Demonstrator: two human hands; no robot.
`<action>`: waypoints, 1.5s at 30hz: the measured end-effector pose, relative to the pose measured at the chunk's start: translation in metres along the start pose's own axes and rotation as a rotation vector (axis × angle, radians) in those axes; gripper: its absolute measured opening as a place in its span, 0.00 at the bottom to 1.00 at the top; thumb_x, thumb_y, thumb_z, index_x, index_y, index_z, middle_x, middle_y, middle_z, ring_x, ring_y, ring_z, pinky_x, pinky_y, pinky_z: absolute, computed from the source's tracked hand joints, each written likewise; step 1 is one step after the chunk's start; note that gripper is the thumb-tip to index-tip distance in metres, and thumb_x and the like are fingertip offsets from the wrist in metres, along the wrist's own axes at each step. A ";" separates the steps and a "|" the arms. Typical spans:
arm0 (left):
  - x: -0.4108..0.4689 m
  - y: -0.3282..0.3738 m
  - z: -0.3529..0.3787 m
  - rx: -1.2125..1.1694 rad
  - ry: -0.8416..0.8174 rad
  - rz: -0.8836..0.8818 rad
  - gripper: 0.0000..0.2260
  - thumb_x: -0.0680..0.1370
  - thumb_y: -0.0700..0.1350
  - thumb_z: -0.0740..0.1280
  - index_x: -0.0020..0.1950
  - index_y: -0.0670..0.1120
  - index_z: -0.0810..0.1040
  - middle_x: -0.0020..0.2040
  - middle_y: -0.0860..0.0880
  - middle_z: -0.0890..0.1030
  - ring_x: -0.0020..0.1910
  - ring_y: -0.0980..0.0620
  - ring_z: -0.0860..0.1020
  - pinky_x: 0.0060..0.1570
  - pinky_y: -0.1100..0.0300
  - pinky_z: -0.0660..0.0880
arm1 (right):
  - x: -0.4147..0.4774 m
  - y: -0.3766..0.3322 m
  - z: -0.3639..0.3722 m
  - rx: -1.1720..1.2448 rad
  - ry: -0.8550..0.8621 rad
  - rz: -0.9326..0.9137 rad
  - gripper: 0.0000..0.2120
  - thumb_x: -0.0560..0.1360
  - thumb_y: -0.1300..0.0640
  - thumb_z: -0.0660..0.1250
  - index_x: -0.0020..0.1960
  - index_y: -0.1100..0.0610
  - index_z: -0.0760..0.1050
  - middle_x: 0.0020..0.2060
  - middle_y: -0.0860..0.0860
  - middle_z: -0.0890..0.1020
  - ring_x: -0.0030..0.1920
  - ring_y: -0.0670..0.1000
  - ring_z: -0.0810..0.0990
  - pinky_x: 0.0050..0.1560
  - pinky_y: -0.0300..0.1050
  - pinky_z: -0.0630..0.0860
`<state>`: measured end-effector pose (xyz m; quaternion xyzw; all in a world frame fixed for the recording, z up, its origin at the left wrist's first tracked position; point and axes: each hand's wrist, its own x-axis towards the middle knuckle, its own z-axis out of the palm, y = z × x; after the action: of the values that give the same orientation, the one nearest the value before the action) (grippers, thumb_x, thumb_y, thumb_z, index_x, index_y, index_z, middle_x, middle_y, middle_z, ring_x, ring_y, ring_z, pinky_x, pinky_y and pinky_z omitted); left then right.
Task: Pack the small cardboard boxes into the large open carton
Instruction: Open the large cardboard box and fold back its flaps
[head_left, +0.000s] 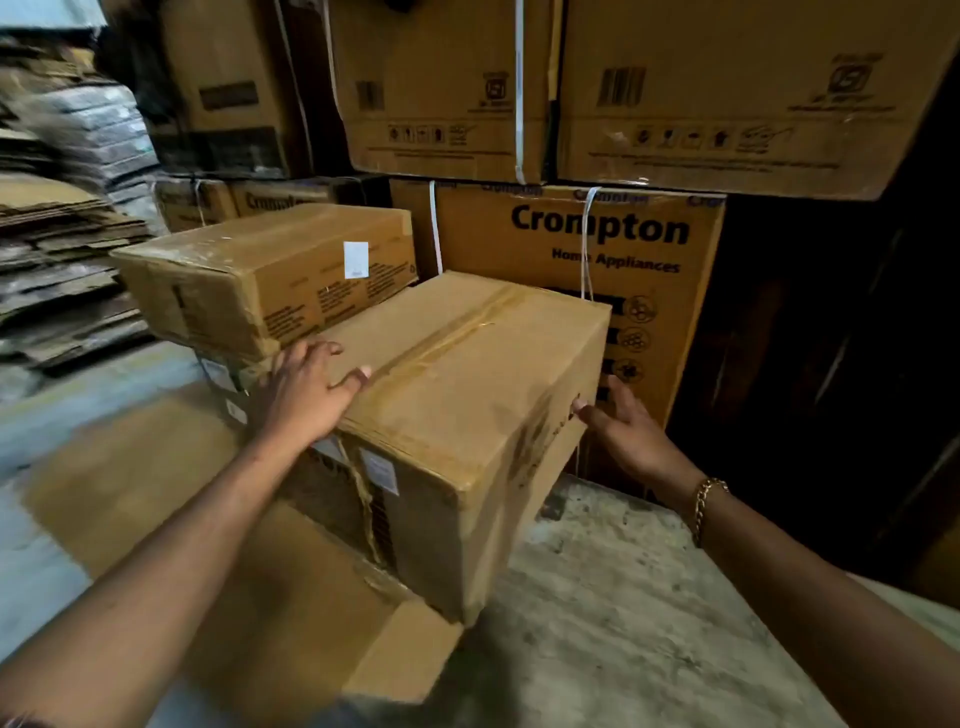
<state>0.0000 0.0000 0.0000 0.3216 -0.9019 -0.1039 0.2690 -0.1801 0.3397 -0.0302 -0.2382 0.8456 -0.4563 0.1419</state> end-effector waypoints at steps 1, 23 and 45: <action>0.011 -0.020 -0.001 -0.027 -0.032 -0.052 0.26 0.78 0.64 0.64 0.72 0.51 0.71 0.74 0.45 0.67 0.74 0.41 0.63 0.71 0.39 0.63 | 0.004 -0.007 0.017 0.089 -0.004 0.004 0.44 0.75 0.30 0.62 0.82 0.46 0.47 0.81 0.48 0.54 0.79 0.54 0.58 0.76 0.56 0.58; 0.102 -0.119 0.017 -0.670 -0.363 -0.276 0.43 0.61 0.71 0.75 0.69 0.48 0.77 0.68 0.49 0.74 0.66 0.44 0.72 0.53 0.48 0.70 | -0.010 -0.011 0.120 0.780 0.217 0.582 0.18 0.74 0.50 0.70 0.62 0.54 0.75 0.50 0.55 0.83 0.50 0.58 0.81 0.40 0.49 0.76; -0.186 0.248 0.011 0.187 -0.042 0.762 0.31 0.80 0.63 0.54 0.75 0.45 0.69 0.64 0.43 0.80 0.46 0.45 0.82 0.35 0.56 0.79 | -0.187 0.194 0.052 0.702 0.174 0.877 0.32 0.78 0.30 0.55 0.67 0.54 0.73 0.64 0.58 0.77 0.61 0.59 0.77 0.56 0.51 0.76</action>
<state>-0.0151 0.3097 0.0023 -0.0152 -0.9676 0.0796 0.2393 -0.0515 0.4938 -0.2166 0.2352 0.6715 -0.6263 0.3187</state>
